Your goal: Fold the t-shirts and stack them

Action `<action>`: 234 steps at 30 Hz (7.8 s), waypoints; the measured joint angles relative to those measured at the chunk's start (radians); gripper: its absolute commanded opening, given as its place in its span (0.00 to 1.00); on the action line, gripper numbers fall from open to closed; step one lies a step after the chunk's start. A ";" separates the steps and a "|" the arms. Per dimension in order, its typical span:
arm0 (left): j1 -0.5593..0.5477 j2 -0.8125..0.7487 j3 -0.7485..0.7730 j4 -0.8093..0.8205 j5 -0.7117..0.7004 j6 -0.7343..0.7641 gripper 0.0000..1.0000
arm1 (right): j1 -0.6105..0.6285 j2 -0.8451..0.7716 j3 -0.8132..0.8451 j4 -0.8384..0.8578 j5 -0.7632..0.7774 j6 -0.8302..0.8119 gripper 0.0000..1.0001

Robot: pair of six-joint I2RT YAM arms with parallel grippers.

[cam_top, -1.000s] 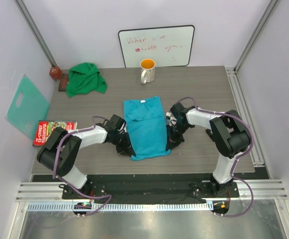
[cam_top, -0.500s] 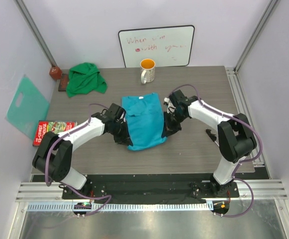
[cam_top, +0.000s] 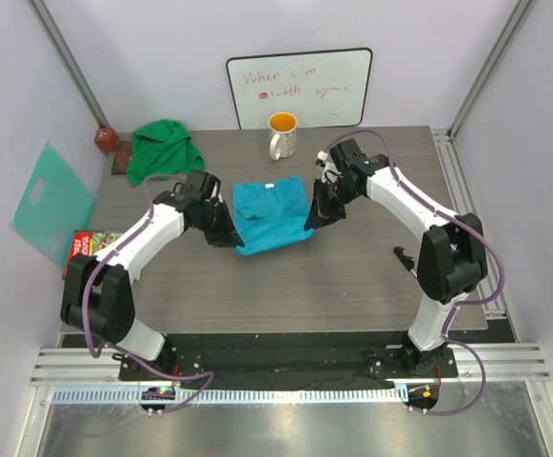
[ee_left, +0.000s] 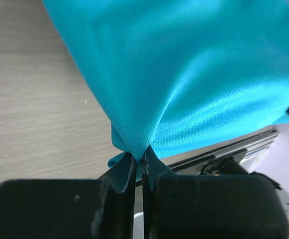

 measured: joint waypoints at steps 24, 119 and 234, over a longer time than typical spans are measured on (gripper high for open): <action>0.185 0.583 0.689 -0.189 0.135 0.098 0.05 | -0.056 0.484 0.600 -0.053 -0.050 0.081 0.02; 0.303 0.736 0.961 0.165 0.056 -0.241 0.14 | -0.294 0.817 0.529 0.991 -0.229 1.034 0.20; -0.001 0.423 0.167 0.194 -0.005 0.055 0.09 | -0.109 0.381 0.040 0.409 -0.208 0.355 0.10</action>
